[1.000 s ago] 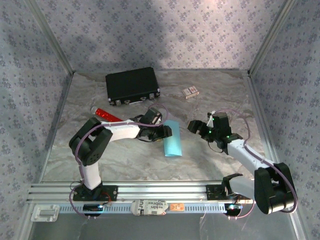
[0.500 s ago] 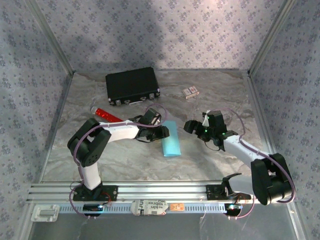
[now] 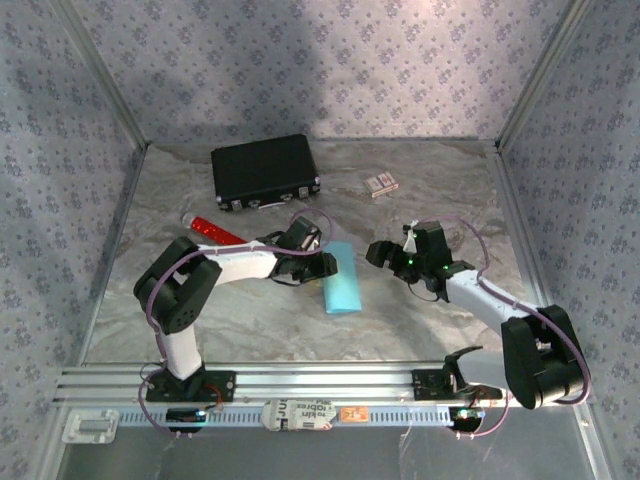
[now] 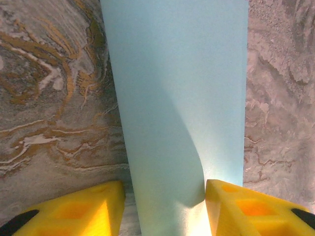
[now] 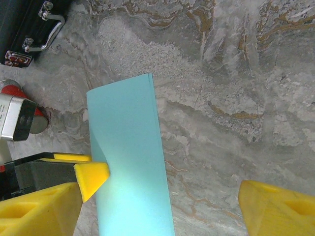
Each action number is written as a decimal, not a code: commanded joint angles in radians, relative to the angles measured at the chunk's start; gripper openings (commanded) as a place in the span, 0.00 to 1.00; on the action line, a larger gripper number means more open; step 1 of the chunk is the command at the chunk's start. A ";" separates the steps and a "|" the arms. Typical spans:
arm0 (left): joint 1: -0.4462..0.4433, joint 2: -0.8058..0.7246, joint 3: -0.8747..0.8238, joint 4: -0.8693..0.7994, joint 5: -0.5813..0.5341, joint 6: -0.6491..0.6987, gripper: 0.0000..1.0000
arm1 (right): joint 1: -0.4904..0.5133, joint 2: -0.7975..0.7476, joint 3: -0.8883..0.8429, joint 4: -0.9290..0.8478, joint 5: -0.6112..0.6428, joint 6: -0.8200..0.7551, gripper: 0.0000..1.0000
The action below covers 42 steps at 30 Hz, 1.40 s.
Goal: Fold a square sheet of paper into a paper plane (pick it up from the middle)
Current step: First fold the square sheet of paper in half at the center of the table.
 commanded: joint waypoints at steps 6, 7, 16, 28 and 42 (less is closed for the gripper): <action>0.011 0.080 0.068 -0.219 -0.052 0.066 0.48 | 0.008 0.011 0.029 -0.015 0.019 -0.019 0.86; 0.011 0.090 0.084 -0.243 -0.060 0.071 0.48 | 0.008 0.010 0.029 -0.015 0.020 -0.019 0.86; 0.010 0.132 0.120 -0.333 -0.101 0.073 0.48 | 0.008 0.009 0.034 -0.026 0.028 -0.024 0.86; 0.005 0.169 0.167 -0.397 -0.129 0.095 0.49 | 0.010 0.009 0.035 -0.027 0.028 -0.024 0.87; 0.006 0.178 0.157 -0.393 -0.126 0.081 0.48 | 0.011 0.015 0.033 -0.009 -0.004 -0.032 0.82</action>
